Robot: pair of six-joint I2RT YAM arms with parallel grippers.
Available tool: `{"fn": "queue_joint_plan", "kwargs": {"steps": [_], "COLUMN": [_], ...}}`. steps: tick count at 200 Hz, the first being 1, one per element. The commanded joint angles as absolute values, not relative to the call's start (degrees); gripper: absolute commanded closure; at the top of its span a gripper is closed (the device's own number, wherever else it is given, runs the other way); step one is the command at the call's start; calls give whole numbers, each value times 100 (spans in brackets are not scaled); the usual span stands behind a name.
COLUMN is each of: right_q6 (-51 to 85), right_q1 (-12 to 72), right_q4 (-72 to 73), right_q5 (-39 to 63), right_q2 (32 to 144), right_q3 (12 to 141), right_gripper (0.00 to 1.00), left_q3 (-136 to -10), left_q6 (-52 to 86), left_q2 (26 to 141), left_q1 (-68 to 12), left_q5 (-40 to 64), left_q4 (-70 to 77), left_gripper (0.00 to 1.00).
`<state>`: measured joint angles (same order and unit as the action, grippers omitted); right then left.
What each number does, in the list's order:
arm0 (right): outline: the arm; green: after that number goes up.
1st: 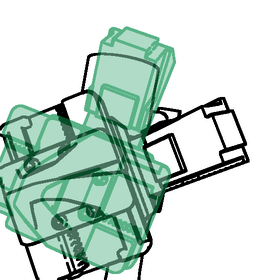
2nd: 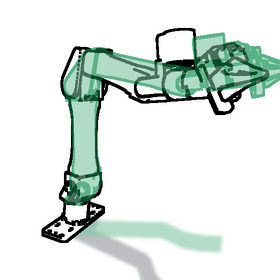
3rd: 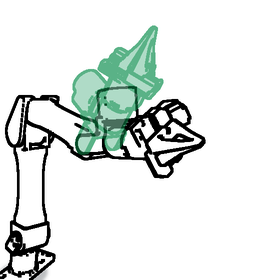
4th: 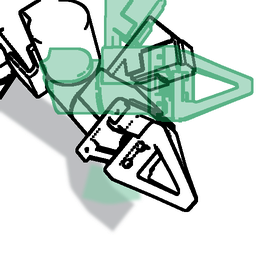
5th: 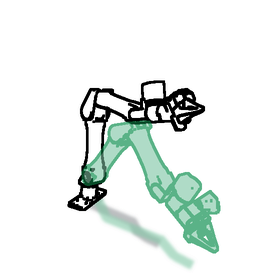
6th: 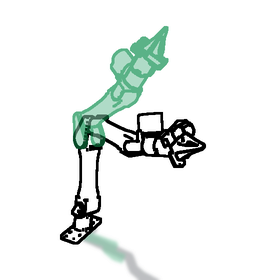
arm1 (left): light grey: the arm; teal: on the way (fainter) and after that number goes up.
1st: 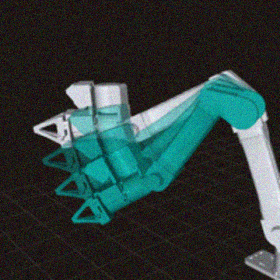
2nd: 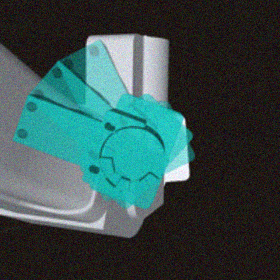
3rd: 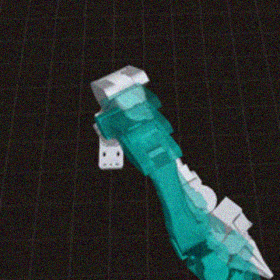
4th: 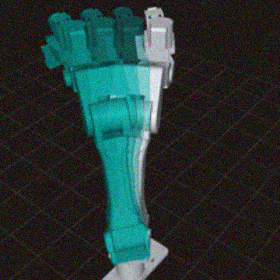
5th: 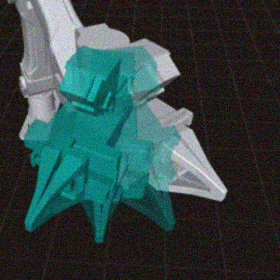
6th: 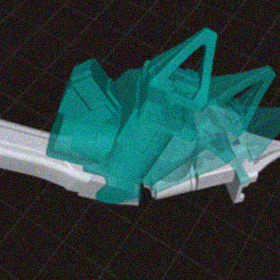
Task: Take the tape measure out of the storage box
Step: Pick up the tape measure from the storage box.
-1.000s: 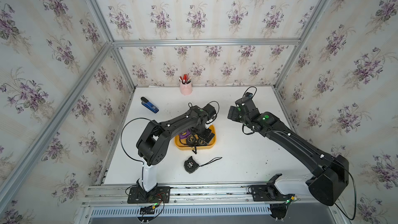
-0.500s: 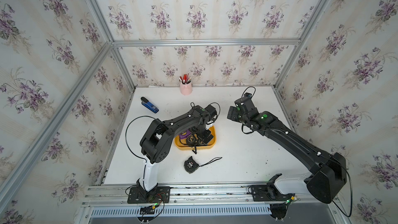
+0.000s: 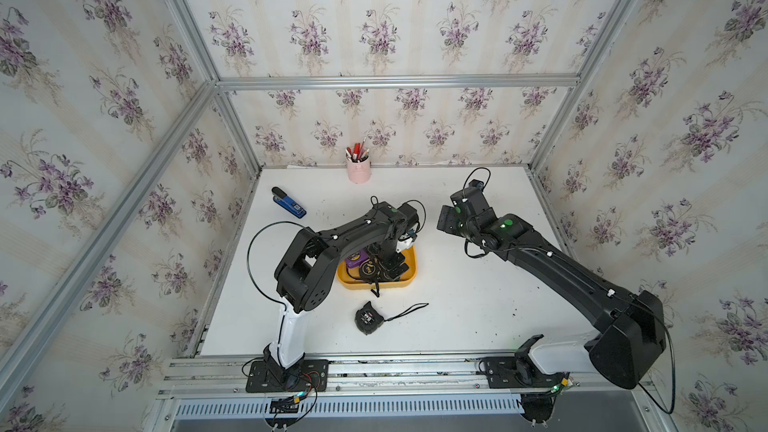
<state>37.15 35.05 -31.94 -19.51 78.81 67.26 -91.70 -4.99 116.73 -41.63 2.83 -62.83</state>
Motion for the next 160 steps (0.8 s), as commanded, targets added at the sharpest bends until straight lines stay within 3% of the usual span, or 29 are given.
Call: {"fn": "queue_joint_plan", "kwargs": {"steps": [1,69,160], "right_q6": [3745,3744,3755], "right_q1": [3507,3486,3475], "right_q4": [-3058,-2994,-2796], "right_q5": [-1951,-1942,-1785], "right_q2": [7901,7910,7919], "right_q3": [6734,6680,6595], "right_gripper": [11,11,11], "left_q3": [-9202,-9116,-9364], "left_q6": [-738,-859,-537], "left_q2": [11719,11925,12115], "left_q1": [-4157,-4169,-4165], "left_q5": [287,313,-567], "left_q4": [-6433,-5938,-5257], "left_gripper": [0,0,0]}}
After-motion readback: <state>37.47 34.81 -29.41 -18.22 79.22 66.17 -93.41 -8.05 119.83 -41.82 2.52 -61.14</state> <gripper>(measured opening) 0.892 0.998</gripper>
